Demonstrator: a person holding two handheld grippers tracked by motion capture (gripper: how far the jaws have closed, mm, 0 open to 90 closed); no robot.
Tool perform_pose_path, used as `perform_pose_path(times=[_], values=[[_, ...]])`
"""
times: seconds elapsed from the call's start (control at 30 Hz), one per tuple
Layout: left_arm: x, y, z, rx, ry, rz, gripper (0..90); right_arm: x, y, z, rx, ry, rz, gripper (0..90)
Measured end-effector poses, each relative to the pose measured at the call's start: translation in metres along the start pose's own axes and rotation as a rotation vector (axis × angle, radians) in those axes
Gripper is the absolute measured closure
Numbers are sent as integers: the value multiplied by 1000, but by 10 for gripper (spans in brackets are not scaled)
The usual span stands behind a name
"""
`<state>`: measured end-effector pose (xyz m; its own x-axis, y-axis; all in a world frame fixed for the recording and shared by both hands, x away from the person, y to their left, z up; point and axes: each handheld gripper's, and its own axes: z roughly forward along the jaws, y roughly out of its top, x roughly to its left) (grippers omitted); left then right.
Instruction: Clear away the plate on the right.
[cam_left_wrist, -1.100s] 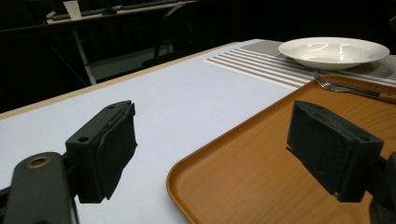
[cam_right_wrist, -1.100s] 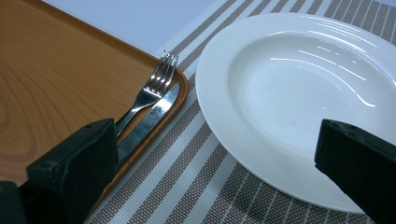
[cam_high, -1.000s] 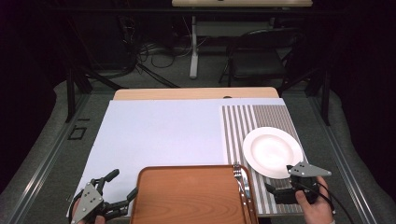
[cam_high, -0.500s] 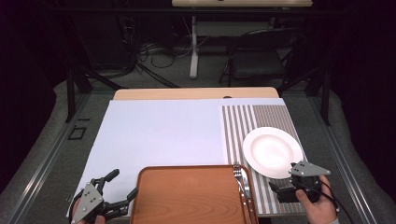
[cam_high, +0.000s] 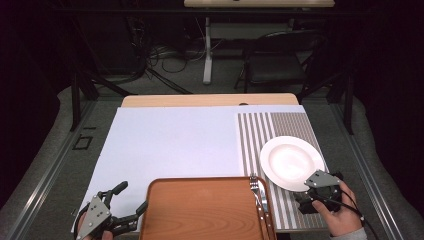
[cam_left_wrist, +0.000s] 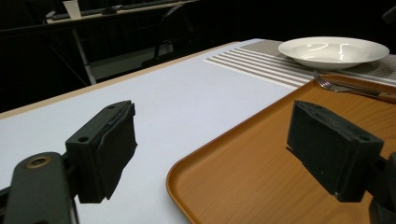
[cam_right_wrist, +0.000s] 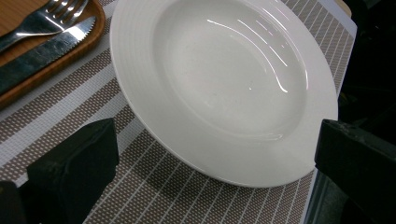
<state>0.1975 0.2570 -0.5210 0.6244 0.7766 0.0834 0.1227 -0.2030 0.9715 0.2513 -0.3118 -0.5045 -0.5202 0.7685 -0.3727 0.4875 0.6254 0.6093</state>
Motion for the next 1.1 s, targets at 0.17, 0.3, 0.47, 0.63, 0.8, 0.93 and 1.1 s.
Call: perform_pose_path(times=[0.17,0.3,0.47,0.63,0.8,0.93,1.1], values=[[0,0,0,2,-2,4,152,-1,0,4,23,-4,-21,0],[0,0,0,2,-1,3,152,0,-1,13,44,-4,-41,0],[0,0,1,3,0,1,152,2,-2,22,63,-24,-76,0],[0,0,0,3,-1,3,152,1,-5,37,74,-33,-78,0],[0,0,1,3,-2,0,152,0,-5,44,87,-37,-88,0],[0,0,1,3,-2,0,152,0,-4,48,95,-50,-116,0],[0,0,1,4,-2,0,152,1,-4,51,96,-68,-132,0]])
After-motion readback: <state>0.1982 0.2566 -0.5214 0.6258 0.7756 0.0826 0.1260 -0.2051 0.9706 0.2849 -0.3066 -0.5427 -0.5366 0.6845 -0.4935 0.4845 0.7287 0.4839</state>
